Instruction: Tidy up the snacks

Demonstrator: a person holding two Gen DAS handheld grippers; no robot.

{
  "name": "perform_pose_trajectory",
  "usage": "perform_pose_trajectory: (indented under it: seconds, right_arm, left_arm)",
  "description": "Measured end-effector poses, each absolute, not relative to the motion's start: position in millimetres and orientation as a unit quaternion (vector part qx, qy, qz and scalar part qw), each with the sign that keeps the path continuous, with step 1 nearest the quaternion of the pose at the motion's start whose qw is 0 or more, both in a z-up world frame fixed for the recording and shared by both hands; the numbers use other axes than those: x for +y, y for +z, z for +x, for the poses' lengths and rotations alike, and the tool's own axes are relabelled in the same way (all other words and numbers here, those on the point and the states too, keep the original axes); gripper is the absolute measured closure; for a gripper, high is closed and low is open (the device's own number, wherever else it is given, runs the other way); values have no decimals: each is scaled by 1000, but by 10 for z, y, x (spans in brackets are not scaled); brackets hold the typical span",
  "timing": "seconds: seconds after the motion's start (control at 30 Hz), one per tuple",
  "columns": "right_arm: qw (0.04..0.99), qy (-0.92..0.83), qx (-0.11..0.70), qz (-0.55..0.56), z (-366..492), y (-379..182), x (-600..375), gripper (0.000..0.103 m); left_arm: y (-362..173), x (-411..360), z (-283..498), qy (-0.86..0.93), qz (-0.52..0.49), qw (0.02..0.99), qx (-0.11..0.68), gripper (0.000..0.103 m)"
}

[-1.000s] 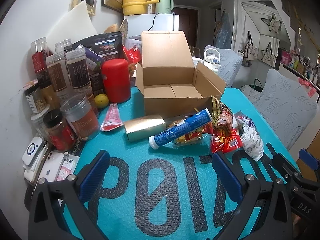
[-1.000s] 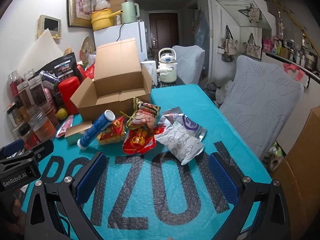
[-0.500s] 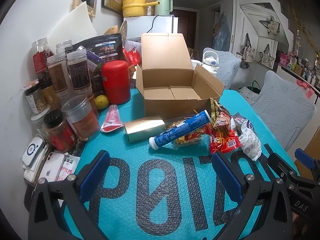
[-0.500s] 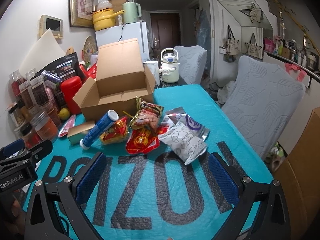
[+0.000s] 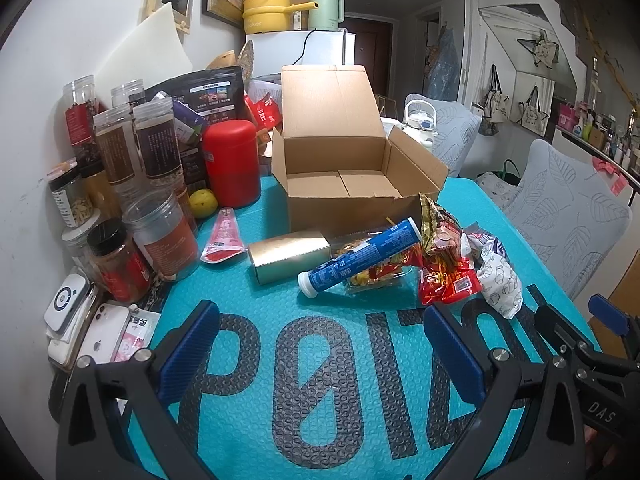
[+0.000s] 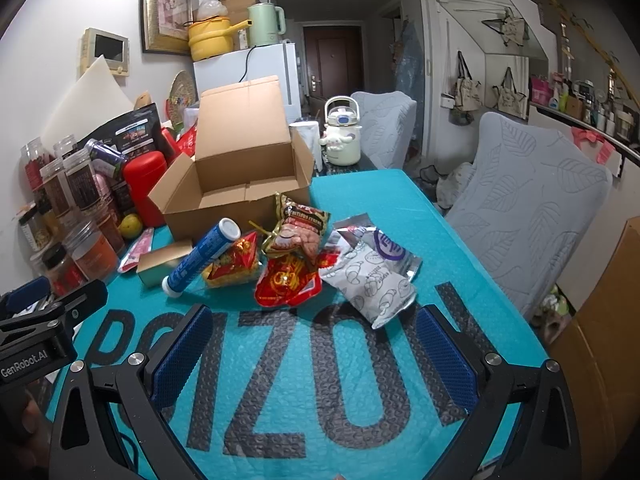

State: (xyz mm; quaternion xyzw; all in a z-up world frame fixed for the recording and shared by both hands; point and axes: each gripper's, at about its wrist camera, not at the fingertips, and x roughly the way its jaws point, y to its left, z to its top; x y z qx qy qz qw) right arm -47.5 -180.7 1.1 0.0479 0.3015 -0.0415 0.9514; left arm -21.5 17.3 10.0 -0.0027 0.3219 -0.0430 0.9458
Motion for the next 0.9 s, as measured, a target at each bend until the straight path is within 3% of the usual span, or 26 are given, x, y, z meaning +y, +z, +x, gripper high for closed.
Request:
perform_pose_trajectory:
  seconds: [0.9]
  right_arm:
    - [953, -36, 295, 48, -418, 216, -1839, 0]
  left_arm:
    - [343, 113, -110, -69, 11, 950, 306, 0]
